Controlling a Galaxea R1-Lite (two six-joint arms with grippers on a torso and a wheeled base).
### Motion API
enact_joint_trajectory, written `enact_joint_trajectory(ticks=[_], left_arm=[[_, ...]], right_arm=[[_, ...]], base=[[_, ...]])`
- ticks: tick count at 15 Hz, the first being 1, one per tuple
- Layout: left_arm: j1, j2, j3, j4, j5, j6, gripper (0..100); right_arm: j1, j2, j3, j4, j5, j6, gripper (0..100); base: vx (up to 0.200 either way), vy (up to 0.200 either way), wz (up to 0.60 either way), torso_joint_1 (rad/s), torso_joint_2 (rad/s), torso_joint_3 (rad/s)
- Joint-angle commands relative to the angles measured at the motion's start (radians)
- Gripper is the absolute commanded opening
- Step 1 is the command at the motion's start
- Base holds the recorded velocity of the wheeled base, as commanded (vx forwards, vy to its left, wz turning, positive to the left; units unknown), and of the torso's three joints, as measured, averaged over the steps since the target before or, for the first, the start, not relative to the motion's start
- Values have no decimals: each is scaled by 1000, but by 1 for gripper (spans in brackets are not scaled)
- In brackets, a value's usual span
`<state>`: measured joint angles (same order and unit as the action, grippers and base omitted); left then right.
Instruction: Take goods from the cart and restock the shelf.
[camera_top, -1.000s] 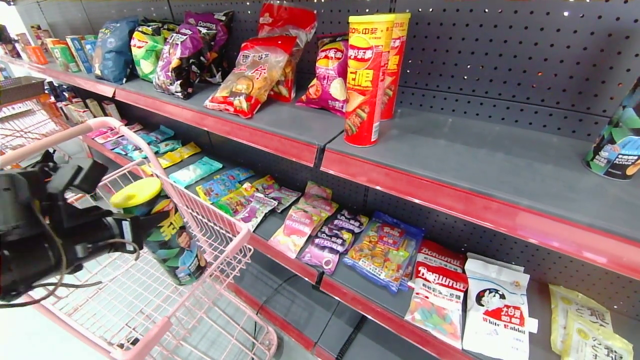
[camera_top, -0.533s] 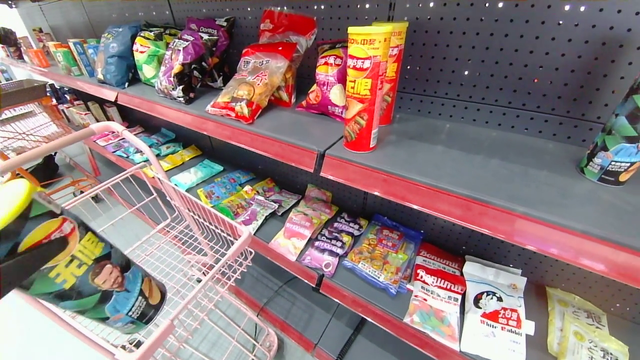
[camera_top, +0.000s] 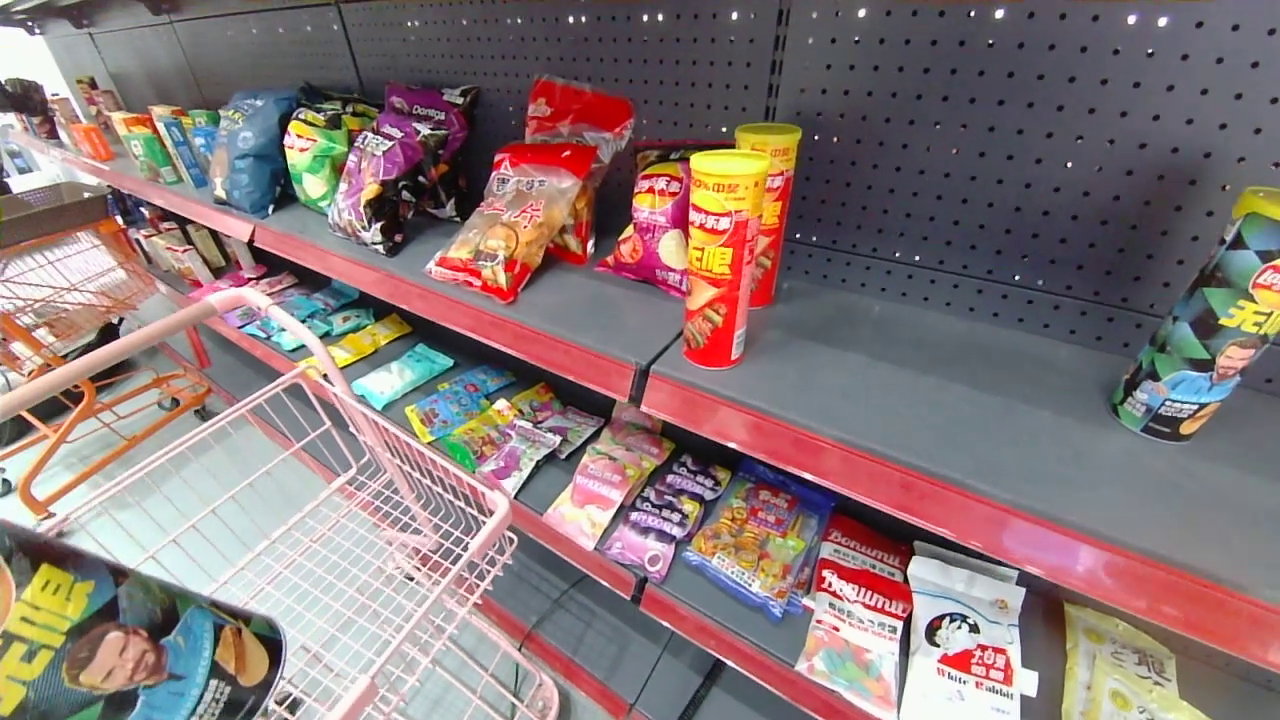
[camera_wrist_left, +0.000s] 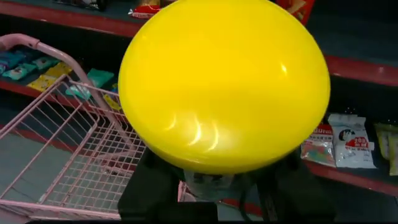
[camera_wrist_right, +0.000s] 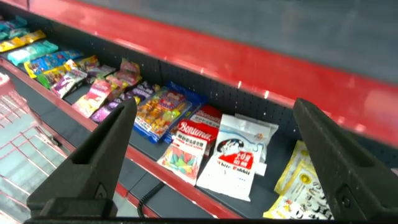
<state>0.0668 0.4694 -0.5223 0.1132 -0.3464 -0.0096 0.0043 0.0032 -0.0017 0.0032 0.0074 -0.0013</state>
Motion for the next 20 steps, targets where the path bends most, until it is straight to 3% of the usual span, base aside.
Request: enact_joint_trajectory(ticks=[1,4,14,20], left_arm=[[2,-94,15,29,10,0,0],[8,-94,8,37,98,28,0],[8,-110,7,33,104,33,0],[2,-210,51,95,101,34,0]], right_arm=[[0,1,0,0,0,-2,100],[0,0,0,-2,0,9,100],[0,1,0,-2,0,6,100],[0,1,0,0,6,-5,100]], base=[[0,0,-600,242,-613,-349],[0,0,-600,131,-365,-196],[0,0,-600,10,-1,-8],[0,0,0,0,0,0]])
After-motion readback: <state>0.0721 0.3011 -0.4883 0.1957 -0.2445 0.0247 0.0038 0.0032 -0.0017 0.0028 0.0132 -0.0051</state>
